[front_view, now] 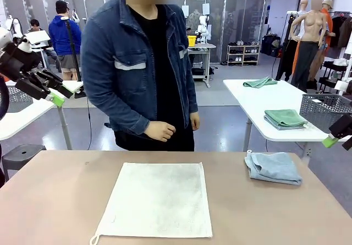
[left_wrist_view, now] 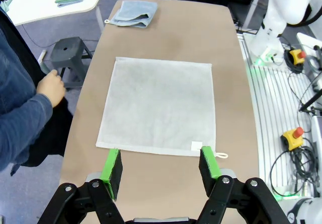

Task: Fold the towels and place them in the basket.
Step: When a person lays out a Towel with hook on the table, fold it in half twice.

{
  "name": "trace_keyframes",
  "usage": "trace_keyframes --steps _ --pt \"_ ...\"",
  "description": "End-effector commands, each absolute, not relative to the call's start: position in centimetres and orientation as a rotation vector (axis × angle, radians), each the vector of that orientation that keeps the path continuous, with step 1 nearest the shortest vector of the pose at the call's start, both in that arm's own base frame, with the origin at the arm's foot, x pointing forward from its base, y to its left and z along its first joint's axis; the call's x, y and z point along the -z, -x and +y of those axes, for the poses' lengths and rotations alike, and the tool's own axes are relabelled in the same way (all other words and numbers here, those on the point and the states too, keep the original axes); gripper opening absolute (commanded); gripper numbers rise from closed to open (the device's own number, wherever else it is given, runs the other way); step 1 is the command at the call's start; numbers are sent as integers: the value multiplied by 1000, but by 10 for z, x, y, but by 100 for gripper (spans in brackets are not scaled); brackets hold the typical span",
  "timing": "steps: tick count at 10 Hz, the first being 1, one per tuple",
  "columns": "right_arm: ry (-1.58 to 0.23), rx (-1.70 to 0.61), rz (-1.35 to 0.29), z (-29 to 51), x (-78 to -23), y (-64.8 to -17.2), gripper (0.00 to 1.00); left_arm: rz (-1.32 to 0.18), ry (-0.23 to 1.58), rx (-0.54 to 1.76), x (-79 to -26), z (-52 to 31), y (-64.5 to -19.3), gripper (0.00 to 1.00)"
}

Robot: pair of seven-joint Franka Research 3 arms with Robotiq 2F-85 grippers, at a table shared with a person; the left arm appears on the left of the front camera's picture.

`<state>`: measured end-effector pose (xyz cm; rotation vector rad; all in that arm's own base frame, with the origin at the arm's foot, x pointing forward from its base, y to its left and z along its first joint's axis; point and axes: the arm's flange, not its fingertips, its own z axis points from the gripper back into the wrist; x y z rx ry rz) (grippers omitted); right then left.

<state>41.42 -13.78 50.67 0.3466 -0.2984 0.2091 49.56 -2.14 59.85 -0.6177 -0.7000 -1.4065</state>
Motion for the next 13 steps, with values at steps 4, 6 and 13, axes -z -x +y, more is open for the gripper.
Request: trace_keyframes --steps 4,6,13 --pt "-344 -209 -294 -137 -510 -415 85 -709 618 1408 -598 -22 -493 78" --pt "-344 -209 -294 -137 -510 -415 85 -709 618 1408 -598 -22 -493 78" --pt "-9 -987 -408 12 -608 -401 85 -550 231 1500 -691 -77 -455 78"
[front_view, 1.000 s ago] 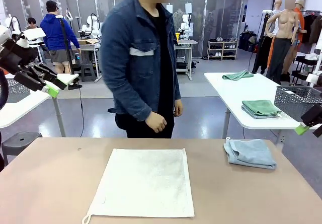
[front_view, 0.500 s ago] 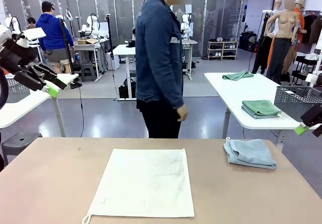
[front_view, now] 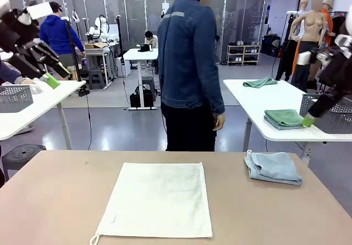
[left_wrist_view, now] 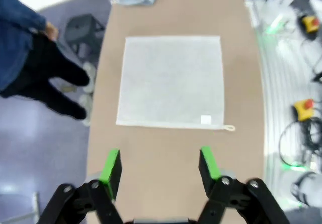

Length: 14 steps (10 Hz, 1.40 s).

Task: Fold the towels and place them in the basket.
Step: When a person lays out a Towel with hook on the table, fold it in half twice.

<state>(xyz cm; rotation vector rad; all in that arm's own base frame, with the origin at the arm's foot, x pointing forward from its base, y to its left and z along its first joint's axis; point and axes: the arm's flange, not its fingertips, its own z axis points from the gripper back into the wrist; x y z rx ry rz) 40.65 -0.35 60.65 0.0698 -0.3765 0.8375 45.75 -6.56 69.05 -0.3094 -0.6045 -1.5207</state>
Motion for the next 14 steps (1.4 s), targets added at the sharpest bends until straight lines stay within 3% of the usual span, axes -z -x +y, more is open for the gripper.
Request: trace_keyframes --steps 1,4,9,14 --pt "48 -1138 -409 42 -615 -392 85 -519 192 1515 -693 -91 -449 78" --pt "54 -1409 -371 111 -627 -354 85 -454 32 1556 -670 -128 -433 78" --pt "54 -1499 -256 172 -605 -337 85 -348 -134 1667 -607 -185 -413 78" --pt "37 -1515 -220 181 -587 -343 85 -310 -118 1683 -592 -192 -414 78"
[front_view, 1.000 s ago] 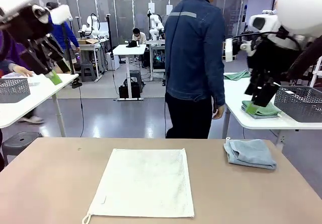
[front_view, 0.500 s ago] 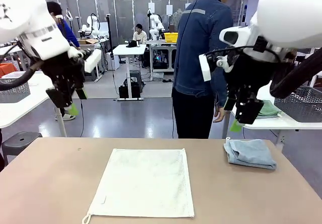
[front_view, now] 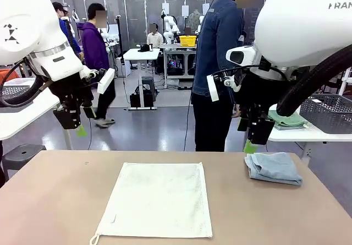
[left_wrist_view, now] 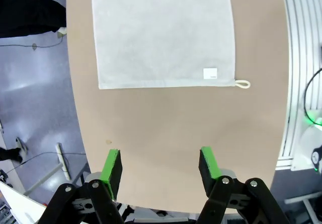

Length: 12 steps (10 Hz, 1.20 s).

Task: Fold the towels and place them in the basket.
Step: When a person lays out a Towel with hook on the table, fold it in half twice.

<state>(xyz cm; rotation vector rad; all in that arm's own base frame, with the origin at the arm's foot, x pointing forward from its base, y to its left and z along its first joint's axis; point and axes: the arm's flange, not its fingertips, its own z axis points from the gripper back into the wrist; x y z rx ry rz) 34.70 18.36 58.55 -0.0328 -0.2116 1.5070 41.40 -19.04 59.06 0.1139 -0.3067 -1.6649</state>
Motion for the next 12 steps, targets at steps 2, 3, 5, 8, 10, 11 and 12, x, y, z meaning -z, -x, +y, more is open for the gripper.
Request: trace_keyframes --steps 2,3,5,8,10,11,12 --pt "37 -1515 -220 181 -587 -343 85 -310 -118 1683 -592 -192 -414 78" --pt "37 -1515 -220 181 -587 -343 85 -310 -118 1683 -592 -192 -414 78" --pt "37 -1515 -220 181 -587 -343 85 -310 -118 1683 -592 -192 -414 78" --pt "34 -1522 -183 198 -577 -331 85 -308 -86 1661 -581 -205 -391 78" --pt "38 -1503 -172 210 -562 -320 85 -273 -72 1639 -561 -212 -370 78" --pt "37 -1480 -173 216 -551 -316 85 -245 -66 1619 -548 -215 -360 78" --pt "29 -1458 -163 222 -536 -313 85 -229 -49 1617 -533 -219 -350 78"
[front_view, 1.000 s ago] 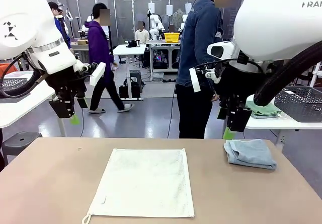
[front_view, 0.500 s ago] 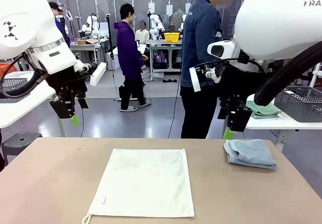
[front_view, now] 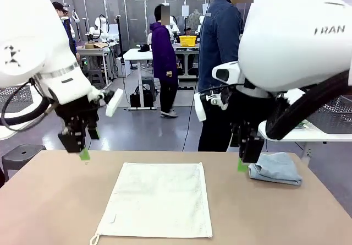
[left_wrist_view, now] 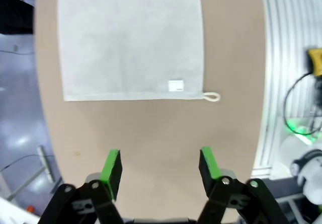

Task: Fold the towels and place them in the basket.
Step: When a person lays out a Towel with hook on the table, fold it in half twice.

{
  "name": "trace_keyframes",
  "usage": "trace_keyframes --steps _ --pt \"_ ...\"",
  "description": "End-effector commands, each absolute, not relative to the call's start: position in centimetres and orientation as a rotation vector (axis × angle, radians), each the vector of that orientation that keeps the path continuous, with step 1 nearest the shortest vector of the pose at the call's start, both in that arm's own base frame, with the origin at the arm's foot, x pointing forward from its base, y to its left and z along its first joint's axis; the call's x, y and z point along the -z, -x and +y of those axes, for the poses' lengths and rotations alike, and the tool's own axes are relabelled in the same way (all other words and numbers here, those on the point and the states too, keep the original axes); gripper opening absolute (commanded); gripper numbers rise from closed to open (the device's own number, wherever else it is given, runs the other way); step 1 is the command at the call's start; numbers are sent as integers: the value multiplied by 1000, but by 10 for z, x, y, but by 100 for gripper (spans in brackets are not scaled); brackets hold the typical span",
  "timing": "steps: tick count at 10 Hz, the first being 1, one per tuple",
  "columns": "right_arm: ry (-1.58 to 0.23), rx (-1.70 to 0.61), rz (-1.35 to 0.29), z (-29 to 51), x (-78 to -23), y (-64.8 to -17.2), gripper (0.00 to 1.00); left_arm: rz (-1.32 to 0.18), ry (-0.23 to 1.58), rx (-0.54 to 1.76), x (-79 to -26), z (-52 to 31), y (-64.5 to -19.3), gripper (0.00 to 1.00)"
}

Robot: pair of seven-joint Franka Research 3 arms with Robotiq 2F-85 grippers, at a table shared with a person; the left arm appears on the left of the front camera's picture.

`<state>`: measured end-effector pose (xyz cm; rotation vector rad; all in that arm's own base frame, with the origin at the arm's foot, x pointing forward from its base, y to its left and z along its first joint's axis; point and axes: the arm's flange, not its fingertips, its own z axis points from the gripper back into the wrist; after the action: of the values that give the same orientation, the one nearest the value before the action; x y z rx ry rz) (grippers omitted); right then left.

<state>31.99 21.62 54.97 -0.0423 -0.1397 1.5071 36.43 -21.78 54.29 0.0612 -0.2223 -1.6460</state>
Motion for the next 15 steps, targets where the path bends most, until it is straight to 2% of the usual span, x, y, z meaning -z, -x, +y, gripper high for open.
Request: trace_keyframes --steps 1,5,8,10,15 --pt "10 -1446 -158 230 -519 -309 85 -214 -44 1607 -517 -224 -341 78" --pt "-39 -1438 -127 258 -441 -312 85 -135 -36 1586 -452 -238 -332 78" --pt "-24 -1455 -119 265 -401 -319 85 -144 -46 1593 -408 -246 -335 78" --pt "-22 -1467 -117 265 -389 -323 85 -150 -35 1582 -386 -243 -341 78" --pt "-35 -1457 -111 263 -391 -323 85 -131 -17 1599 -386 -240 -343 78"
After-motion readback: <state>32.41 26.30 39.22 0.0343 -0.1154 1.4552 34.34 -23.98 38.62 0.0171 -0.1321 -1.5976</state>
